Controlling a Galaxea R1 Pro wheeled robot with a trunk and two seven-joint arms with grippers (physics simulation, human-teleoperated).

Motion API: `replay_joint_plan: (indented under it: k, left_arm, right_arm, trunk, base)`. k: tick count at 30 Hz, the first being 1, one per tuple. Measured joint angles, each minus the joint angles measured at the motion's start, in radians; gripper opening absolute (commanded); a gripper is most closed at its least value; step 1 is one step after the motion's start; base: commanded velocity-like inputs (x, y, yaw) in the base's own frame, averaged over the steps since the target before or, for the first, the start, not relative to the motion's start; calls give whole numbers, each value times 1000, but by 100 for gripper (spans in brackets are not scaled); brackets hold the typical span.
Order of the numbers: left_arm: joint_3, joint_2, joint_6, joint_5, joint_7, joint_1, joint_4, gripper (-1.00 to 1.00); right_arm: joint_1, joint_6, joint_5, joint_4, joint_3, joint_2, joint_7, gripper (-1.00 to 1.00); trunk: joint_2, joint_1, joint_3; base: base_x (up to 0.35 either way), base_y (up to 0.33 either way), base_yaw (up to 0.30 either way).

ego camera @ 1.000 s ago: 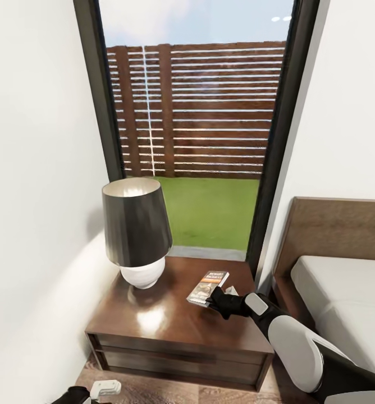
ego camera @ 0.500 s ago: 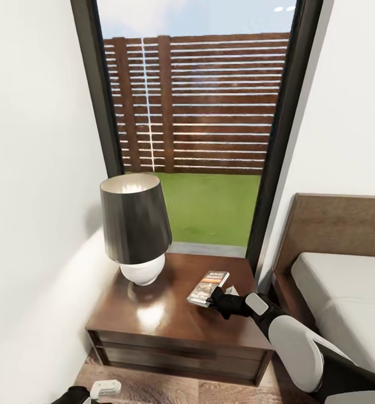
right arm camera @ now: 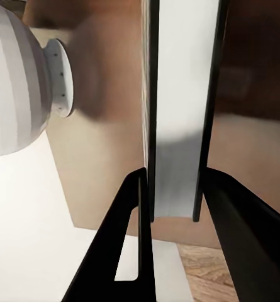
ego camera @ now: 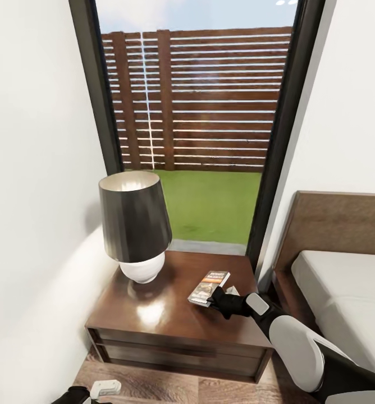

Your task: In the bedroom, move the book from the bed onto either nightstand, and place the two sandals side by side next to the bed.

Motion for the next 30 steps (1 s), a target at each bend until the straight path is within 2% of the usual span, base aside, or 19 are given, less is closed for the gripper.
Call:
replay_joint_plan:
  k: [17,30]
  left_arm:
    - [0,1,0,0,0,0,0,100]
    - [0,1,0,0,0,0,0,100]
  right_arm:
    - [0,0,-1,0,-1,0,1,-100]
    - [0,0,0,0,-27,-1,2,-100]
  trunk:
    - [0,0,-2]
    - [0,0,-4]
  base:
    - [0,0,-4]
    - [0,0,-127]
